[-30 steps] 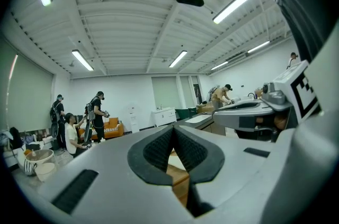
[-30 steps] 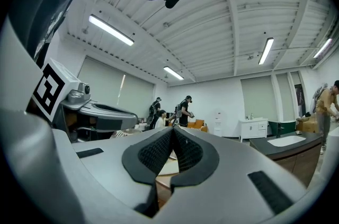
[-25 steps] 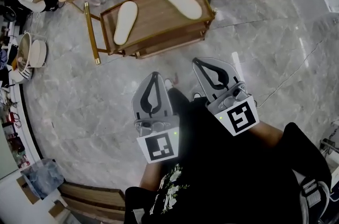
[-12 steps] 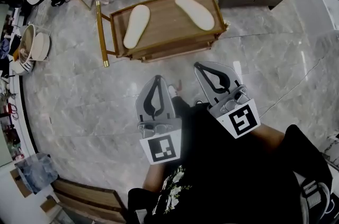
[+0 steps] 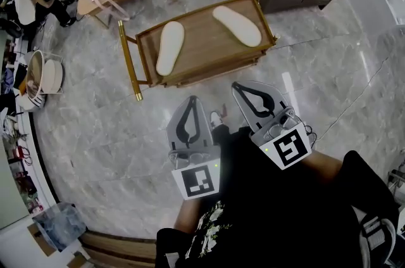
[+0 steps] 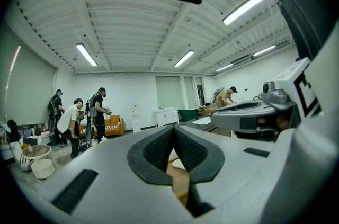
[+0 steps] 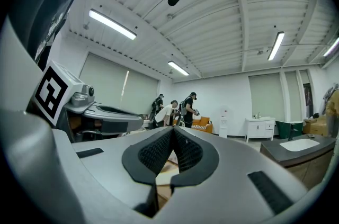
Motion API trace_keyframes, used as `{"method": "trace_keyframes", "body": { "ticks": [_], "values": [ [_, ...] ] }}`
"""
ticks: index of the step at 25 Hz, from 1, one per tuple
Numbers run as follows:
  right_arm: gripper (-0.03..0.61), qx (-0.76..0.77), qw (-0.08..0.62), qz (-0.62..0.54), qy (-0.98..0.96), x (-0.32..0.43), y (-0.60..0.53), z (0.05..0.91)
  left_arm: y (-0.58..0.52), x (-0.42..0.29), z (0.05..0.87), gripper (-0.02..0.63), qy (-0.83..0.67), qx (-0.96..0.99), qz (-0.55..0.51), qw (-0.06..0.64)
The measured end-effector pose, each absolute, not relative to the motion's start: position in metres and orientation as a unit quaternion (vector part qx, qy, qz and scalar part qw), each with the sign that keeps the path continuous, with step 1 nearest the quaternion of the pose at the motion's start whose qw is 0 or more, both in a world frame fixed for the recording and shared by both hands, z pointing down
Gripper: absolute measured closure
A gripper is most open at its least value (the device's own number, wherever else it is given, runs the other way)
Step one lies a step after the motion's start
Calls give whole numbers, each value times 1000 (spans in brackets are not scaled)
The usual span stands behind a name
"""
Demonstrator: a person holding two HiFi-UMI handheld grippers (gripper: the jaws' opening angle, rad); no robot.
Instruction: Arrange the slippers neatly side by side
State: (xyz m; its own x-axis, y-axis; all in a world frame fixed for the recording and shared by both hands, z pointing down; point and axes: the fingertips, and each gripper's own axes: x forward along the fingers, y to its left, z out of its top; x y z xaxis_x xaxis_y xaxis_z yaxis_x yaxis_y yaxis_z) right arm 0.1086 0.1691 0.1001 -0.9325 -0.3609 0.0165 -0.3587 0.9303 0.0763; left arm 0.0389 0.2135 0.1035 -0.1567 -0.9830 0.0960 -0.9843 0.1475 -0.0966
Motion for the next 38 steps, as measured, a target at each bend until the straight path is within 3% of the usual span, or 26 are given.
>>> {"method": "trace_keyframes", "body": {
  "ticks": [38],
  "values": [
    [580, 261, 31, -34, -964, 36, 168, 118, 197, -38, 118, 612, -698, 714, 53, -9]
  ]
}}
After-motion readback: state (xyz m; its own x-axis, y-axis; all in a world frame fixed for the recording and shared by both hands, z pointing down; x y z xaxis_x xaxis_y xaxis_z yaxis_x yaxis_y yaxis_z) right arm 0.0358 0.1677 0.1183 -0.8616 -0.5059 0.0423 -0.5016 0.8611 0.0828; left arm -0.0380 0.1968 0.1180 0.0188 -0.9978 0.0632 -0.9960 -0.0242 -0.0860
